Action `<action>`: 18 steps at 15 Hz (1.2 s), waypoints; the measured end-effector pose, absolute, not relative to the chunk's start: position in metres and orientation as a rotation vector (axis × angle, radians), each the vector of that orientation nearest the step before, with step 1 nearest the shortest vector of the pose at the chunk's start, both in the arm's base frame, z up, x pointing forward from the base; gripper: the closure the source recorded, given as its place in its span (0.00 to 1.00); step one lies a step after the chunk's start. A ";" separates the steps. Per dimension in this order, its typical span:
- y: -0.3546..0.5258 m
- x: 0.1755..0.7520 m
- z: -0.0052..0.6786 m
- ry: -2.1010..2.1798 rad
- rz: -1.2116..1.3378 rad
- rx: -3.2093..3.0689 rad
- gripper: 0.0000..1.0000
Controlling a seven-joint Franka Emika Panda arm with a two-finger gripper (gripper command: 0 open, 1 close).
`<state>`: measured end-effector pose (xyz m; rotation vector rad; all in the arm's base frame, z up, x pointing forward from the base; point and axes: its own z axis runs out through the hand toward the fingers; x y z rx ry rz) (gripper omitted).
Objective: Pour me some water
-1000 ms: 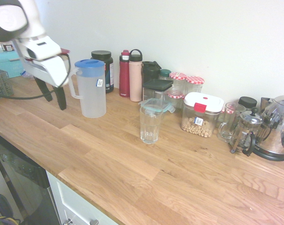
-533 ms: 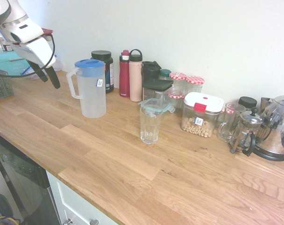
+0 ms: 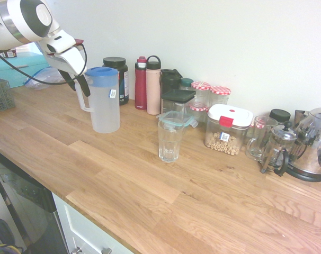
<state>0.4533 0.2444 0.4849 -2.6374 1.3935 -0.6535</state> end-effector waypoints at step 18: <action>0.241 0.456 0.486 1.392 -0.637 -2.641 1.00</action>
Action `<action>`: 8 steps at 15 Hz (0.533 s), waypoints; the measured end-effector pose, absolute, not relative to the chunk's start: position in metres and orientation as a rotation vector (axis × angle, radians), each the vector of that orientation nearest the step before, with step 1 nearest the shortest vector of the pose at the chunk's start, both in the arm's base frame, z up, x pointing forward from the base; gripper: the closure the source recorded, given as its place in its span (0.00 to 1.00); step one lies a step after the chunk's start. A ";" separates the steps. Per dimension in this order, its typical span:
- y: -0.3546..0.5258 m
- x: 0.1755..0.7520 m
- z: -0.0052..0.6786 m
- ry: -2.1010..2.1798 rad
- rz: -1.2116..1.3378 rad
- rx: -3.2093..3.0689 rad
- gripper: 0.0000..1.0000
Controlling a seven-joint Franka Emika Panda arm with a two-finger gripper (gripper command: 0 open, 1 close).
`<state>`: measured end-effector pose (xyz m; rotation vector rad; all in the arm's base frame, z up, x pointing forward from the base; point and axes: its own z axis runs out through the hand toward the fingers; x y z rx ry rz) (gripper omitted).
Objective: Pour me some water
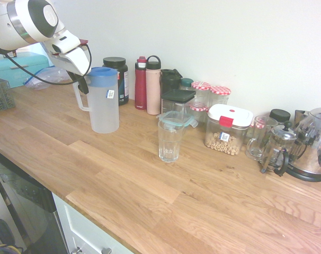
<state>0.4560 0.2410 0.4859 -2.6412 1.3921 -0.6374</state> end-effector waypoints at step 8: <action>0.229 0.415 0.522 1.300 -0.634 -2.666 1.00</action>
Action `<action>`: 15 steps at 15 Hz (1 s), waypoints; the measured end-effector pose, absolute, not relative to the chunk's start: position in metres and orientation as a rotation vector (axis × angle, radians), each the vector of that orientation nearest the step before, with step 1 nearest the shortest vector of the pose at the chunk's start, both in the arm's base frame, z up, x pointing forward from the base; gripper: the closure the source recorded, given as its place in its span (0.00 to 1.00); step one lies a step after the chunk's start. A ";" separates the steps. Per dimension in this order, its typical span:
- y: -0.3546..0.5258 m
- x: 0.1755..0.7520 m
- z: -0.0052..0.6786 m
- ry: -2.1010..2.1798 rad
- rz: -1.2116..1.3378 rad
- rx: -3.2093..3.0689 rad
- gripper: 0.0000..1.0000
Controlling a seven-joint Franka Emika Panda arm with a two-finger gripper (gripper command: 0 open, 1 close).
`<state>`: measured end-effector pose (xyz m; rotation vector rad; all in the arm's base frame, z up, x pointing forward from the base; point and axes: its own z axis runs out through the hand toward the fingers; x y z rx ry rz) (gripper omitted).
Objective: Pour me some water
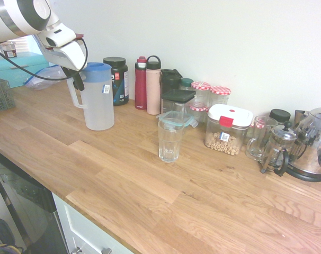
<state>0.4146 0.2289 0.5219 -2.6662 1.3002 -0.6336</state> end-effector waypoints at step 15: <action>-0.032 0.221 0.581 0.822 -0.315 -2.914 1.00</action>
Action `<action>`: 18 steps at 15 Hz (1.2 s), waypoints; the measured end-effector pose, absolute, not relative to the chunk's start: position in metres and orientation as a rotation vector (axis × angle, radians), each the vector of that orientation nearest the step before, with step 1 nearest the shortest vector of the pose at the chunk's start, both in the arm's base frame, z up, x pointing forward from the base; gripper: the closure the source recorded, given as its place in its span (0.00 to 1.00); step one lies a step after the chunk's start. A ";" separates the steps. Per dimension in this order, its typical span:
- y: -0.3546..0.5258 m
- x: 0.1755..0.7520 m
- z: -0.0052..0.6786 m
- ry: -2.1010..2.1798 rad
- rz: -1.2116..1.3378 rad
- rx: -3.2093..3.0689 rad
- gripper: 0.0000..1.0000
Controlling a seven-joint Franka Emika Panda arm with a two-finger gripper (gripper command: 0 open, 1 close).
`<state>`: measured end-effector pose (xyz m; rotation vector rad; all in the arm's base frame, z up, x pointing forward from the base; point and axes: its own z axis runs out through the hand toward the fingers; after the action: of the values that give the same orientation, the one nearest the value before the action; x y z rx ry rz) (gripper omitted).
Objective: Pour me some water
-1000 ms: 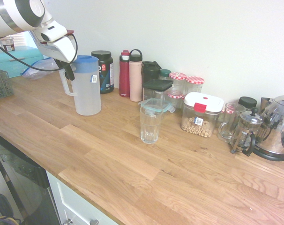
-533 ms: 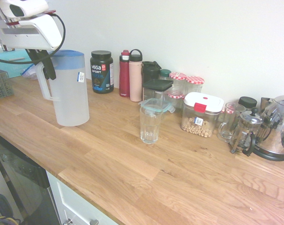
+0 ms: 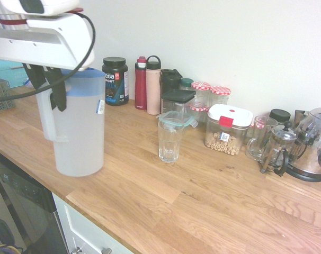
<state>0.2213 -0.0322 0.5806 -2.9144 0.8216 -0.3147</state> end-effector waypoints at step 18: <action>-0.203 0.368 0.581 0.158 -0.132 -3.347 1.00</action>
<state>0.3676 -0.2033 0.5810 -3.3471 0.1578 -0.1319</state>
